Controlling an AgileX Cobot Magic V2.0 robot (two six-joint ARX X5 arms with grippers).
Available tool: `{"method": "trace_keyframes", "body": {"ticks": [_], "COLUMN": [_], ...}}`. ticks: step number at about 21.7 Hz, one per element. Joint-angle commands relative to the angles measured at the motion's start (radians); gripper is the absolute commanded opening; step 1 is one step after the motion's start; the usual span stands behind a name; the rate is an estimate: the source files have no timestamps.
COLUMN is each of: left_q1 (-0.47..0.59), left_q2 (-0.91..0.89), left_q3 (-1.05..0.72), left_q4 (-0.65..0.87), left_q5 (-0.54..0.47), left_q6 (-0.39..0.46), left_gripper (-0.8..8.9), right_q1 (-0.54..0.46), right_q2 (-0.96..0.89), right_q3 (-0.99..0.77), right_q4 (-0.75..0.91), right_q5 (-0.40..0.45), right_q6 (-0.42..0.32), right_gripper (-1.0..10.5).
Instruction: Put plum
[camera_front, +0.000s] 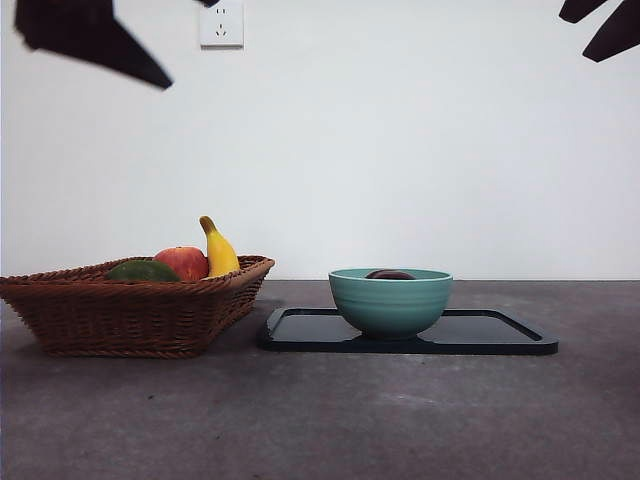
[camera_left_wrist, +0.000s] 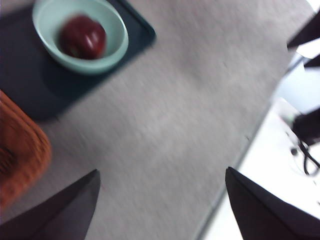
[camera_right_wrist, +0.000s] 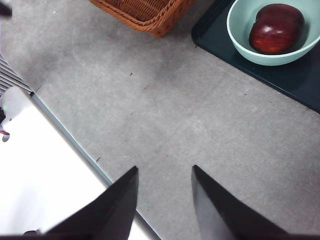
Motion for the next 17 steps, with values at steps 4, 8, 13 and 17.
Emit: {"method": "trace_keyframes", "body": {"ticks": [4,8,13,17], "left_q1": [-0.023,-0.040,-0.064,-0.086], "left_q2": [0.137,0.307,0.537,0.687], "left_q3": [0.199,0.367,0.536,0.658], "left_q4": [0.011,0.010,0.013,0.017], "left_q5": [-0.032,-0.046,-0.162,-0.199], "left_q6": [0.000,0.051,0.153,0.217], "left_gripper": [4.05,4.05,4.05,4.06], "right_q1": [0.007,0.007,0.007,0.007], "right_q2": [0.004,0.002,-0.028,-0.080], "right_q3": [0.006,0.006,0.006,0.006], "right_q4": [0.008,0.006,-0.035,-0.075], "right_q5": [-0.013,-0.058,-0.081,-0.081], "right_q6": [-0.018,-0.021,-0.026,-0.028], "right_gripper": [1.7,1.7,1.7,1.7]}}
